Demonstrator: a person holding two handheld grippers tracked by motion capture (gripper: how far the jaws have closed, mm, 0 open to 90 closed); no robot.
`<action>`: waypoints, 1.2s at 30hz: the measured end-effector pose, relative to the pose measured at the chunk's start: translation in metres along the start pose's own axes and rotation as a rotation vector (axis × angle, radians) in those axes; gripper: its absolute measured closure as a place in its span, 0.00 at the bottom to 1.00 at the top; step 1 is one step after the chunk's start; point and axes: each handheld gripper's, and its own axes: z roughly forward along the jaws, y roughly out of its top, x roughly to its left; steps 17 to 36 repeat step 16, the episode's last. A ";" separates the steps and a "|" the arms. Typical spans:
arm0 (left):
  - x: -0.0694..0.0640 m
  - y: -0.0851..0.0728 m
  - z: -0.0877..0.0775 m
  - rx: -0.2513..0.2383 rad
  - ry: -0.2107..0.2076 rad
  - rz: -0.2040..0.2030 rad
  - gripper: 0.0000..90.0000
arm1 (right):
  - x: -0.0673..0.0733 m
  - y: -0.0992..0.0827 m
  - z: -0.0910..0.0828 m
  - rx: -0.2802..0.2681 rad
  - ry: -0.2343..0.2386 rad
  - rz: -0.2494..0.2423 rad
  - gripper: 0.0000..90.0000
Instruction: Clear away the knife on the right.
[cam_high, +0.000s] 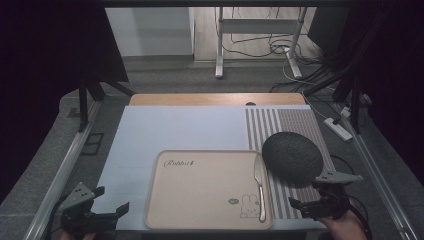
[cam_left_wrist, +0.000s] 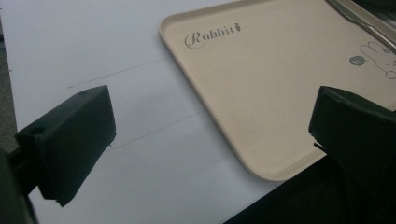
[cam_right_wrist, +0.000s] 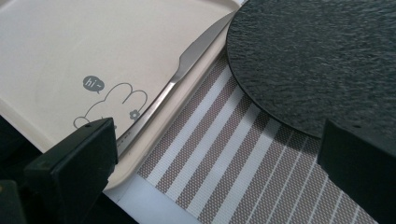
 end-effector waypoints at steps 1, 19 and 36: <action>0.000 0.000 0.000 0.000 0.000 0.000 0.01 | 0.000 -0.001 -0.002 -0.002 -0.001 0.003 0.00; 0.000 0.000 0.000 0.005 0.006 -0.009 0.01 | 0.001 -0.011 -0.016 -0.003 -0.020 0.023 0.00; 0.000 0.000 0.000 0.005 0.006 -0.009 0.01 | 0.001 -0.011 -0.016 -0.003 -0.020 0.023 0.00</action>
